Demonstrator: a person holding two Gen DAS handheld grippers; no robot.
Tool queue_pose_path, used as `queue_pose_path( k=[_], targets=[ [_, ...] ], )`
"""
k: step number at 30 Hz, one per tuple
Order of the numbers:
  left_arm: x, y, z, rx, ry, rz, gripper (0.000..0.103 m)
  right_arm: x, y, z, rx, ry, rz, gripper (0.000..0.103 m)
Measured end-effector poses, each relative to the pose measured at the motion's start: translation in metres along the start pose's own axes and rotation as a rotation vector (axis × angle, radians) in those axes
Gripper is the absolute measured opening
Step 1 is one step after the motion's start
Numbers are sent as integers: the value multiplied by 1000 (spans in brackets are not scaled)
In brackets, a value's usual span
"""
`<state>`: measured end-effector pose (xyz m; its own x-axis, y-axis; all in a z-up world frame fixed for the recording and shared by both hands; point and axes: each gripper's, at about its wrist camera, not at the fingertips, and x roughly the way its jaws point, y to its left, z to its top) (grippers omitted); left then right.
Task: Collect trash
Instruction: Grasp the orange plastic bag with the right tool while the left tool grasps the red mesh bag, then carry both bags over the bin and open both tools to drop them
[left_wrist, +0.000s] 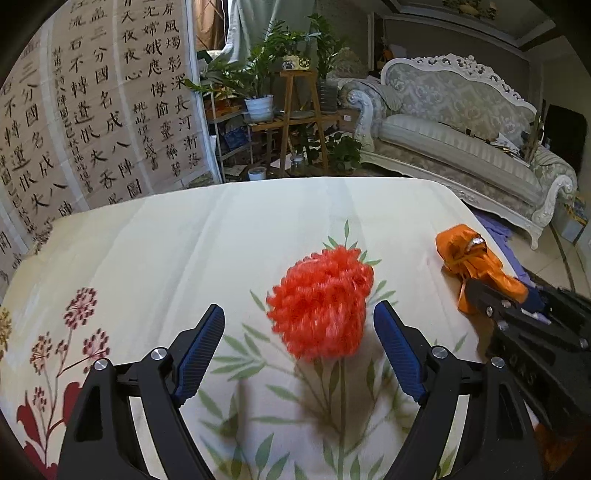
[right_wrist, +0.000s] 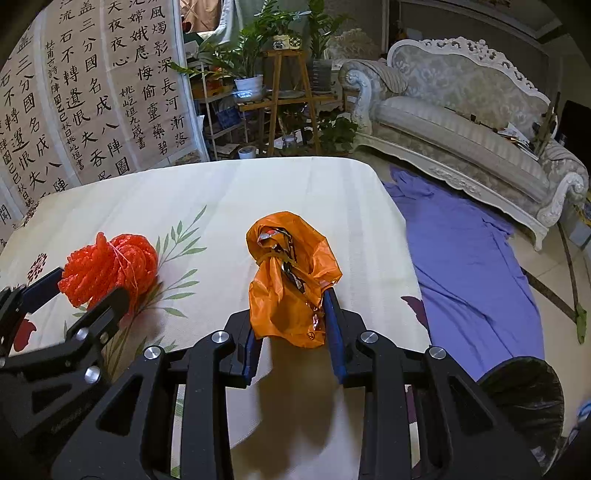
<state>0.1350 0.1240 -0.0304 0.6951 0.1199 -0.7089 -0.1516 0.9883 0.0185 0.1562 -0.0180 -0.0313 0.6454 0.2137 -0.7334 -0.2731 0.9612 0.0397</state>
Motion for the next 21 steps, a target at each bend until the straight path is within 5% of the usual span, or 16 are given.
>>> queue_pose_path(
  k=[3,7,21],
  targets=[
    [6,3,3,-21,23,-18,77,0,-1,0,-4,0,1,30],
    [10,-1,2,1,46,-40,41,-1,-1,-1,-6,0,-1,30],
    [-15,-6,-9,20,7,-56,35,-16,3,-7,-13,-18,-5,28]
  ],
)
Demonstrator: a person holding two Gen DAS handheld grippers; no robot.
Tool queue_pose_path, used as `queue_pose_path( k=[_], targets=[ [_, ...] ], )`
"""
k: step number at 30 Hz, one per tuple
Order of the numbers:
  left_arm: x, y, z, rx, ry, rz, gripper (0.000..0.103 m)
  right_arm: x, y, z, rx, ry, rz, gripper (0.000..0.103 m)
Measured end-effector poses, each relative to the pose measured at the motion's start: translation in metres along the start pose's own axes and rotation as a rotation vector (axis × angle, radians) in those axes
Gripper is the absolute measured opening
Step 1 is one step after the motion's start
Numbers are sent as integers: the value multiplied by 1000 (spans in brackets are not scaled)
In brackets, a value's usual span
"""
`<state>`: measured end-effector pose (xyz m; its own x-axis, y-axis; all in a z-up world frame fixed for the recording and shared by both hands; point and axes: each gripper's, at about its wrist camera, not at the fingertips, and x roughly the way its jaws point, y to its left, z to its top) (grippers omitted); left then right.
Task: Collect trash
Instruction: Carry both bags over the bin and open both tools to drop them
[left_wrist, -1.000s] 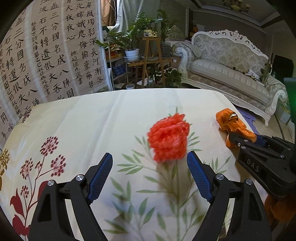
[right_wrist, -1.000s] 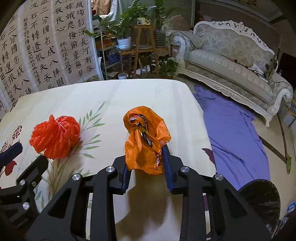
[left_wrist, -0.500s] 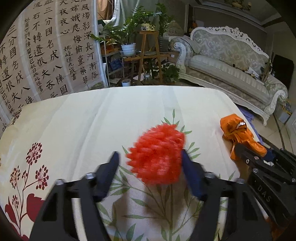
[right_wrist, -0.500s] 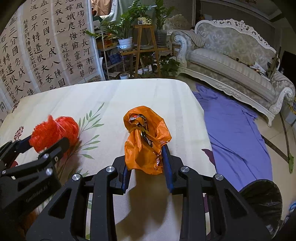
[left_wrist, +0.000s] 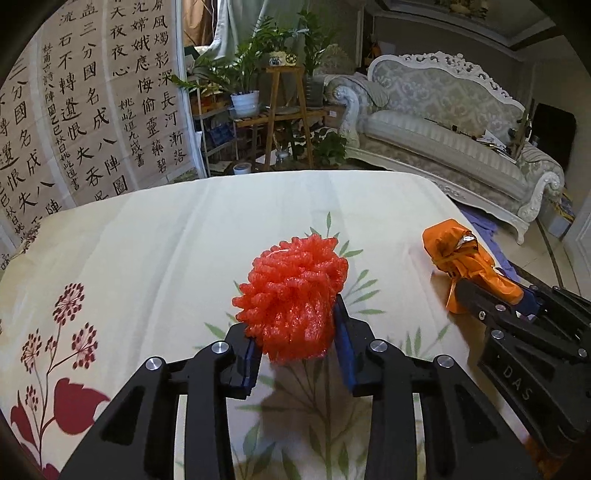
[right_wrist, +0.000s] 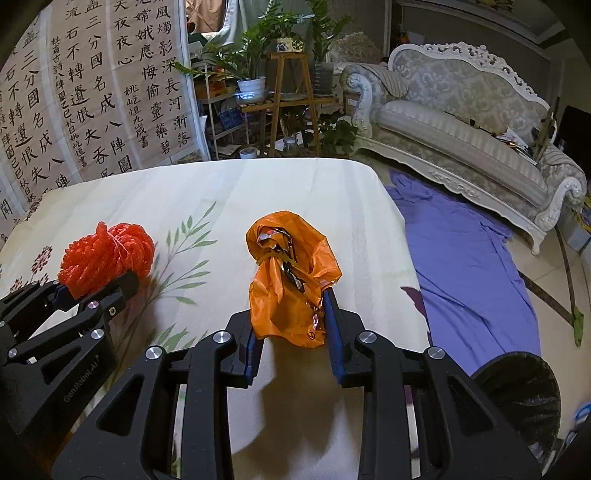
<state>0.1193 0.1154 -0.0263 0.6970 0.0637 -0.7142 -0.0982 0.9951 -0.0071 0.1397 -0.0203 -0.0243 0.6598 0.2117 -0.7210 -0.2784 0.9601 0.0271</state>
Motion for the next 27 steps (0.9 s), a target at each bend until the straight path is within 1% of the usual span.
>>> queue_pose_path(
  k=[3,8,16,24,27],
  targets=[
    [-9,0,-2,-2,-10,-3,35,-12,0,-9,2,-7,1,28],
    [-32,-3,-14,2,-29,-5,35,-35,-3,-26,11,-17,1,28],
    [-55,-11,-33,3,-30,-18,35,-73,-13,-61,30,-28,-8,28],
    [-75,-31,-52,20,-42,-53,35,-106,-30,-91,57,-32,-40,28],
    [-81,-46,-59,49,-42,-80,35,-116,-42,-103,78,-30,-62,28]
  ],
)
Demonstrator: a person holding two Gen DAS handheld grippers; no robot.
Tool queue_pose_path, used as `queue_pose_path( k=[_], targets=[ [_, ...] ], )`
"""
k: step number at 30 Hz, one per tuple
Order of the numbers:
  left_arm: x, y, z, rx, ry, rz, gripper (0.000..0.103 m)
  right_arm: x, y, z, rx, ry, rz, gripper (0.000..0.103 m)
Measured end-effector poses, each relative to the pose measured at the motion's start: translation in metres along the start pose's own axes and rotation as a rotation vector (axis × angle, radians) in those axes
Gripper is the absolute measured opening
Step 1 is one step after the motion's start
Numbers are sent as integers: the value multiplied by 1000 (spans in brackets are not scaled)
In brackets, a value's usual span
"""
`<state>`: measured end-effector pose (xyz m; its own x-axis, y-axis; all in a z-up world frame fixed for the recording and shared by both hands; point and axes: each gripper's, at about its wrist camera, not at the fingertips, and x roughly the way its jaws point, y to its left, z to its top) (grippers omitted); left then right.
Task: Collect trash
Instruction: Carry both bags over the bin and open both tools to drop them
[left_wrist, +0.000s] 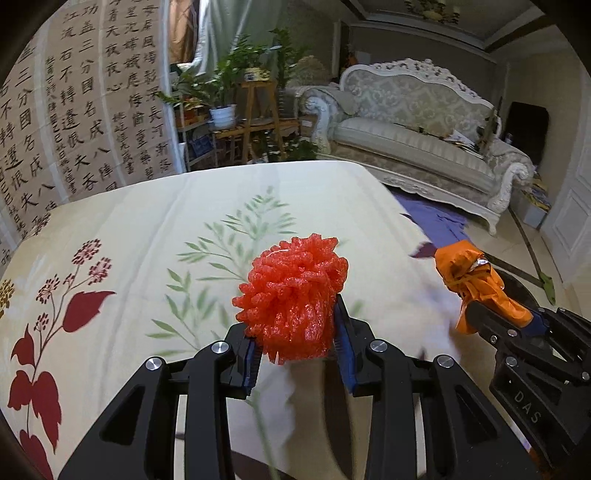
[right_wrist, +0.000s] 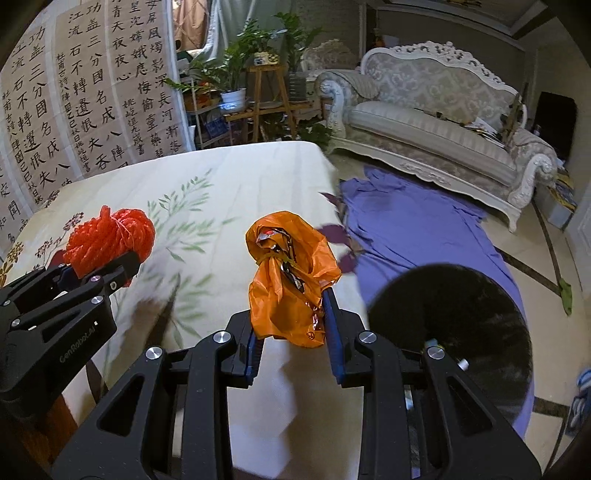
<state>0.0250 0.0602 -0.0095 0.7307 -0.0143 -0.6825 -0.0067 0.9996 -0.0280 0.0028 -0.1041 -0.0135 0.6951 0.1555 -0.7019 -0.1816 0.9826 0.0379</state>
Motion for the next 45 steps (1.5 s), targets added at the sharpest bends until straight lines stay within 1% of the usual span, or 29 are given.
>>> queue_pose_path(
  k=[11,20,24,28,35,38,39,40,41,42,45],
  targets=[
    [-15,-50,-13,75,-10,-82,35,-24,-52,-31,98,10,-90,28],
    [-18,-96,-17,159,-22,-146,35,-40,-101,-46,192,-12,-181,28],
    [-14,-119,-16,193,-32,-181,35,-43,-123,-48,223,-26,-220,28],
    [-3,-145,-12,232,-35,-200,36,-42,-142,-50,256,-41,-248,28],
    [13,-174,-5,276,-45,-206,36,-28,-169,-48,292,-52,-282,29],
    [19,-181,-2,288,-50,-201,41,-22,-178,-47,307,-57,-289,31],
    [21,-183,-2,290,-49,-198,48,-19,-180,-47,310,-55,-292,38],
    [23,-184,-2,293,-47,-193,61,-19,-180,-47,310,-53,-295,42],
    [25,-185,-2,294,-46,-189,67,-17,-182,-48,313,-53,-301,46],
    [25,-184,-2,293,-48,-186,71,-17,-182,-47,314,-52,-305,48],
    [27,-183,-2,291,-47,-178,74,-15,-183,-48,317,-48,-310,48]
  ],
)
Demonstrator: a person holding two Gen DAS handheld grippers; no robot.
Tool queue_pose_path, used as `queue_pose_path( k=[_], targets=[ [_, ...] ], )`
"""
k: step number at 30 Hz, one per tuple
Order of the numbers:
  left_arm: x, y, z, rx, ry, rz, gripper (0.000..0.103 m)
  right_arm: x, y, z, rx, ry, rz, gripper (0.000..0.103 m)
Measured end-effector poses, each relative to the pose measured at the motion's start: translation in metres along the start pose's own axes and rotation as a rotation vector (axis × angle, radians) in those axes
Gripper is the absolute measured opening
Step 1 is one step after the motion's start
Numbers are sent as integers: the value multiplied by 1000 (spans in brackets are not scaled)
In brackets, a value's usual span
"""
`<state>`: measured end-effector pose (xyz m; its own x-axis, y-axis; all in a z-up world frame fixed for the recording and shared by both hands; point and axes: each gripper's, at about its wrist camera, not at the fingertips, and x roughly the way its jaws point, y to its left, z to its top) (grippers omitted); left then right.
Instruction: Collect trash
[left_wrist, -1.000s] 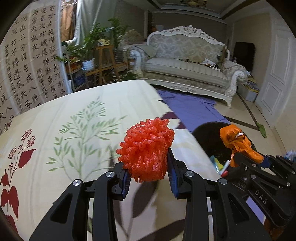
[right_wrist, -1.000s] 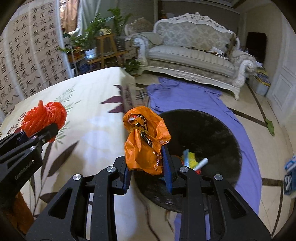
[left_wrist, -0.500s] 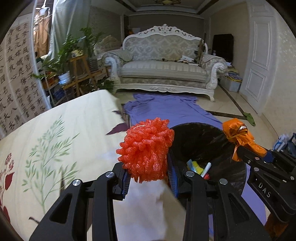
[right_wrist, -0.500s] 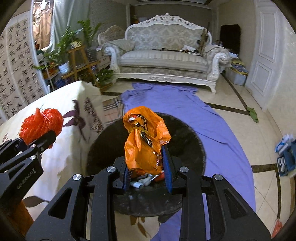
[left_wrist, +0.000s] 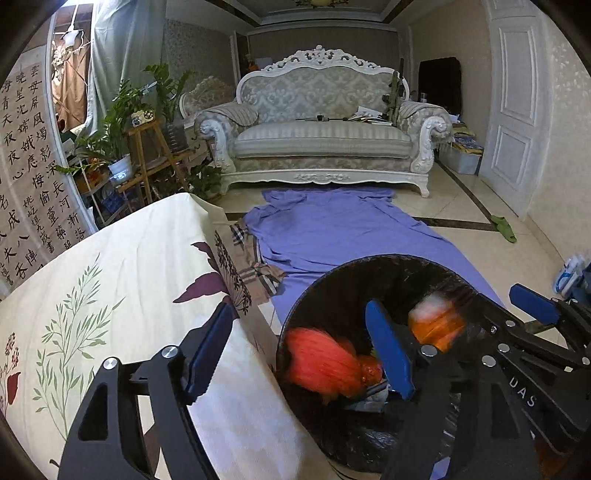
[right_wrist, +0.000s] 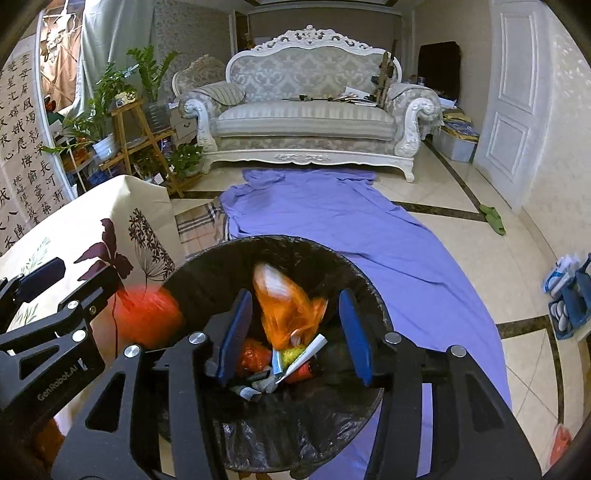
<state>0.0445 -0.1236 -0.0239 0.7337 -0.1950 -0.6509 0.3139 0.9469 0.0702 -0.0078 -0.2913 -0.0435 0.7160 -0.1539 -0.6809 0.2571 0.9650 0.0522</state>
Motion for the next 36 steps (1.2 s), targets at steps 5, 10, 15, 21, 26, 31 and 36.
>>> queue_pose_path(
  k=[5,10,15,21,26,31,36],
  targets=[
    [-1,-1,0,-6,5,5,77,-3,0,1,3,-11,-16,51],
    [-9,1,0,-12,-3,12,79,-13,-2,3,8,-25,-23,54],
    [-21,6,-3,-26,-6,9,80,-25,-1,0,2,-41,-34,60],
    [-37,11,-11,-32,-16,42,82,-40,4,-5,-4,-52,-26,61],
    [-50,16,-18,-43,-24,39,83,-54,9,-6,-17,-69,-17,61],
    [-59,22,-21,-60,-27,31,83,-66,13,-8,-23,-89,-16,61],
    [-66,27,-24,-72,-34,30,83,-74,15,-10,-29,-101,-16,62]
  ],
)
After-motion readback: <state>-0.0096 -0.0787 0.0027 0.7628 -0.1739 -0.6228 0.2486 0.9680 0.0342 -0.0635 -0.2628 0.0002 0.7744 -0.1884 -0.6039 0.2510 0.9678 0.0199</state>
